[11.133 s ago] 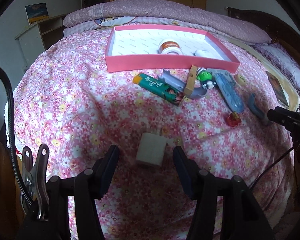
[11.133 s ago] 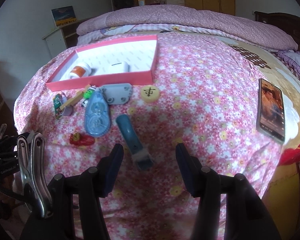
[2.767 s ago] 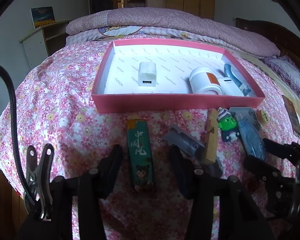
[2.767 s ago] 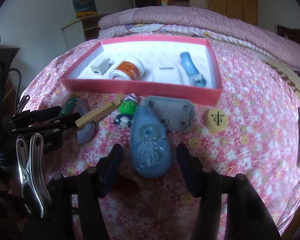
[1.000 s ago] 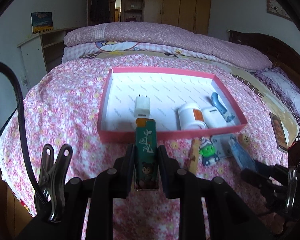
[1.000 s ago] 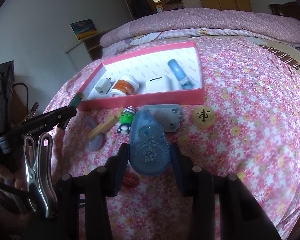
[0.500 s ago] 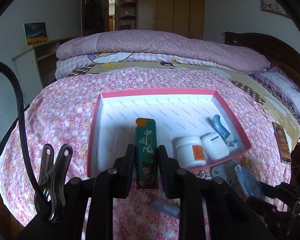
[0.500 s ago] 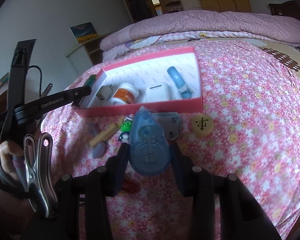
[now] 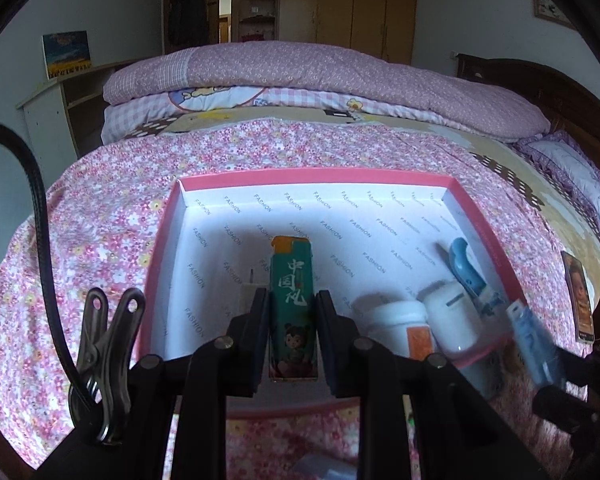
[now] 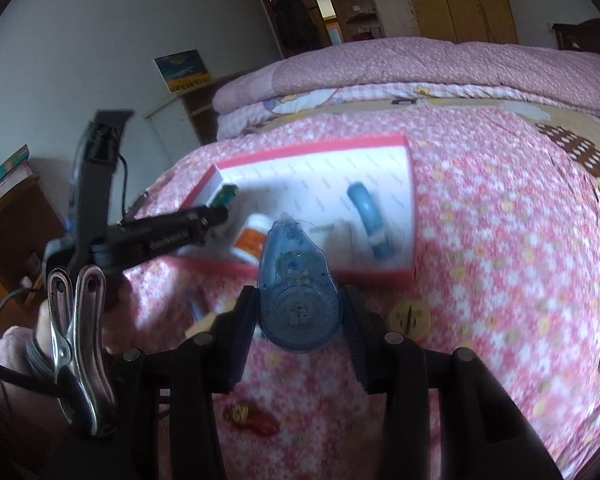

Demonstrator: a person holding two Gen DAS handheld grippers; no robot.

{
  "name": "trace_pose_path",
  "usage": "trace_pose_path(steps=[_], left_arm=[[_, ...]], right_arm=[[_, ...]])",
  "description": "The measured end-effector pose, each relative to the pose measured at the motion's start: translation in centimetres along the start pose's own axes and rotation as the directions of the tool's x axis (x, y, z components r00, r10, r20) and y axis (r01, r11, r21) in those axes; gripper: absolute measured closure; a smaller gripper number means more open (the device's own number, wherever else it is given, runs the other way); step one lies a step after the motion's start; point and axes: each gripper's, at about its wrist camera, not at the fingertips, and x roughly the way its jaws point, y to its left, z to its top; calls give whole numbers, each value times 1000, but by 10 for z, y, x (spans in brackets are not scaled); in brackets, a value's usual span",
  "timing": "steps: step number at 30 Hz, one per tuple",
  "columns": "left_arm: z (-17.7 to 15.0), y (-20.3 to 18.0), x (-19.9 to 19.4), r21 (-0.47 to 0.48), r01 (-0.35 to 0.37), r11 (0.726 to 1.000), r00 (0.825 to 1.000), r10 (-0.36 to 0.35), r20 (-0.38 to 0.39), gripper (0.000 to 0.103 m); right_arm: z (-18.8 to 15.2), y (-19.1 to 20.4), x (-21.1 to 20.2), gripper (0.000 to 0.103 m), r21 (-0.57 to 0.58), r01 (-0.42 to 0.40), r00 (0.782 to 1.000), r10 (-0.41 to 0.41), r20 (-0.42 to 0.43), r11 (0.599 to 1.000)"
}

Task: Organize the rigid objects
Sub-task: 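Carry the green tube into the tray with the left tool while the right tool carries the blue dispenser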

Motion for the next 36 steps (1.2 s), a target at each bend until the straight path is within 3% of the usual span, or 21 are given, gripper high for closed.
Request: trace_pose_path(steps=[11, 17, 22, 36], left_arm=[[10, -2, 11, 25, -5, 1000, 999, 4, 32, 79], [16, 3, 18, -26, 10, 1000, 1000, -10, 21, 64], [17, 0, 20, -2, -4, 1000, 1000, 4, 18, 53], [11, -1, 20, 24, -44, 999, 999, 43, 29, 50]], right_arm=[[30, 1, 24, 60, -9, -4, 1000, 4, 18, 1000], [47, 2, 41, 60, -11, 6, 1000, -6, 18, 1000], [58, 4, 55, 60, -17, 9, 1000, -9, 14, 1000], [74, 2, 99, 60, -9, 23, 999, -23, -37, 1000]])
